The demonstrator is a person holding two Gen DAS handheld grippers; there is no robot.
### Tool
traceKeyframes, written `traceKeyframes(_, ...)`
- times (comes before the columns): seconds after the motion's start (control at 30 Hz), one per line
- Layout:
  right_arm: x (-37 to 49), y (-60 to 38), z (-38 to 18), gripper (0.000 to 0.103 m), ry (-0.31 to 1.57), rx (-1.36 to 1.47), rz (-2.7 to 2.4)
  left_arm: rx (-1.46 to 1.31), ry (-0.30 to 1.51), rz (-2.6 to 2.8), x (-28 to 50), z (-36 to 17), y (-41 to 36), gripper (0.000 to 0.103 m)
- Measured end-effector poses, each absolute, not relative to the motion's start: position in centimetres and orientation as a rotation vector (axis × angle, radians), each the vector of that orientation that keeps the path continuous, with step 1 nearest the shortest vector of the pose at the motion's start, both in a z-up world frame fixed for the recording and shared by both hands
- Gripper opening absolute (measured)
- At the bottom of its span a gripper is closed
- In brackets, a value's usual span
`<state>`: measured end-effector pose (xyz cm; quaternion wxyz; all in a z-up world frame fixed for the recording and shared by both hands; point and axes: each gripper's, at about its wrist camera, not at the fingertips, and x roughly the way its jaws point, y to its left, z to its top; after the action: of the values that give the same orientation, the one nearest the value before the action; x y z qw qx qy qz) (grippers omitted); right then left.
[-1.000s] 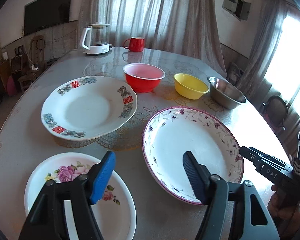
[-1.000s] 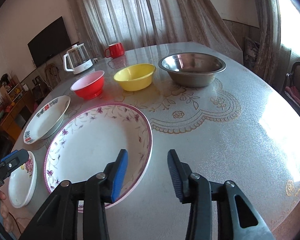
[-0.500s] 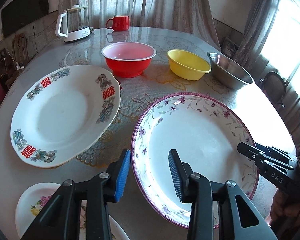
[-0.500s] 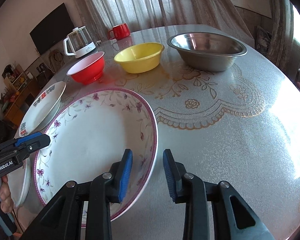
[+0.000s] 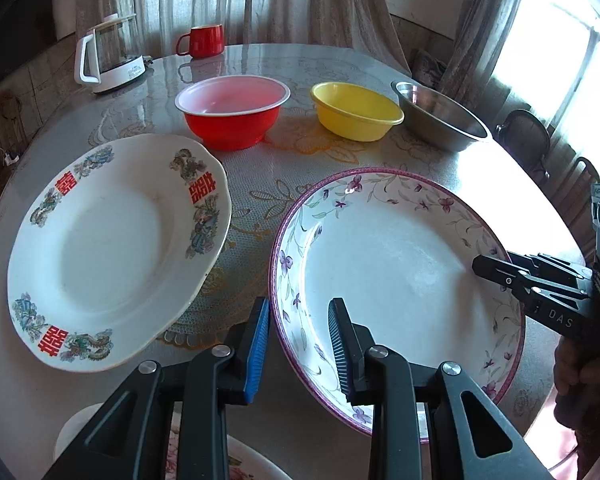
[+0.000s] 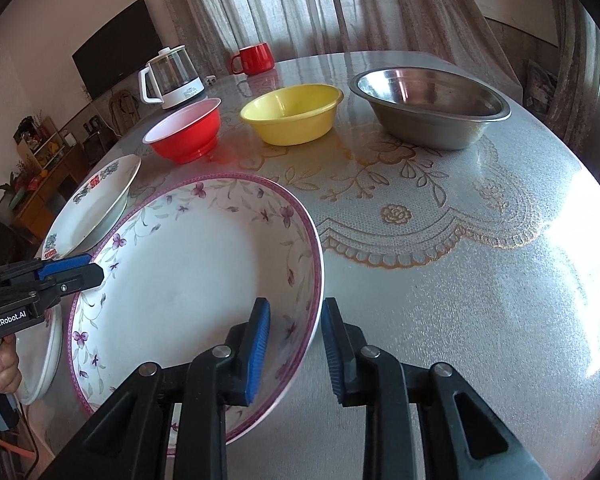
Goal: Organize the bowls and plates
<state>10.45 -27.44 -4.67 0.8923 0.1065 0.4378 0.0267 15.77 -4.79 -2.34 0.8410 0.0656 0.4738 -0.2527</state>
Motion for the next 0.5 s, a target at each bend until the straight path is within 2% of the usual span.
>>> traceKeyframes(0.13,10.6,-27.0,-4.6,0.025,0.910,0.185,0.054,0.170,0.985,-0.498,15.4,-2.6,-5.2,0.026)
traceKeyframes(0.17,10.6,-27.0,-4.6,0.021,0.906,0.175,0.047,0.154,0.981,-0.493,15.3,-2.5,-5.0,0.026)
traceKeyframes(0.27,10.6,-27.6,-4.6,0.018,0.918,0.202,0.059,0.133,0.977,-0.492,14.4,-2.3,-4.9,0.026)
traceKeyframes(0.5,9.7,-28.7,-4.5,0.018,0.936,0.233,0.068,0.136,0.959,-0.493,11.5,-2.6,-5.0,0.026)
